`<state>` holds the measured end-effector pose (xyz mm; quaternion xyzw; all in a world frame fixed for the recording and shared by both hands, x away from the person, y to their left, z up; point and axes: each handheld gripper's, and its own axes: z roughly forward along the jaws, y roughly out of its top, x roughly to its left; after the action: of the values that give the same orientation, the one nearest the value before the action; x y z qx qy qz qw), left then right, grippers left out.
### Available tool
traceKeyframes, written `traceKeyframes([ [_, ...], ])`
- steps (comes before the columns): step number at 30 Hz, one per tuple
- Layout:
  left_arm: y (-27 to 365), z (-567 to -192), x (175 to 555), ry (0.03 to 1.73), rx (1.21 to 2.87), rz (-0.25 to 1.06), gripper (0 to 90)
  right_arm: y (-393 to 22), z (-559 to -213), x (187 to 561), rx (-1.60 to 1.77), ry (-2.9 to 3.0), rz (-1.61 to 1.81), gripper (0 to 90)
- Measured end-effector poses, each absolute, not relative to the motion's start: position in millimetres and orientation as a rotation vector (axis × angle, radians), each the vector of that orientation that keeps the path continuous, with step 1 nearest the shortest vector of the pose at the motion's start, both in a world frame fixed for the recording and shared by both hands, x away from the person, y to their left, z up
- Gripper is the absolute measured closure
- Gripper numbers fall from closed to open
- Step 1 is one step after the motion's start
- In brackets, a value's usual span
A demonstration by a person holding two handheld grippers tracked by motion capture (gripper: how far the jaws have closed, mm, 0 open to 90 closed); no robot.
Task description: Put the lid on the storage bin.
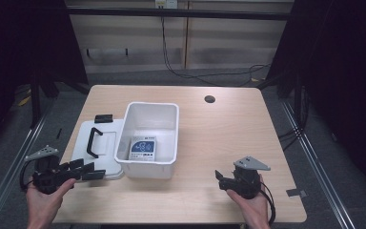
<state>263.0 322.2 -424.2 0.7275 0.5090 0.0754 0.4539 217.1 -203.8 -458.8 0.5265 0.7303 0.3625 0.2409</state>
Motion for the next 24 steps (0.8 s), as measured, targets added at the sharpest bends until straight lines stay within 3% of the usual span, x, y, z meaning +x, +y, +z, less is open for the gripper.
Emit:
traceKeyframes([
  [15, 322, -421, 270, 1.297, 1.848, 0.163, 44.3, -199, -453, 213, 1.456, 2.046, 1.041, 24.4],
  [24, 324, -409, 271, 1.359, 1.856, 0.130, 48.9, -196, -452, 214, 1.436, 2.072, 1.060, 23.6],
])
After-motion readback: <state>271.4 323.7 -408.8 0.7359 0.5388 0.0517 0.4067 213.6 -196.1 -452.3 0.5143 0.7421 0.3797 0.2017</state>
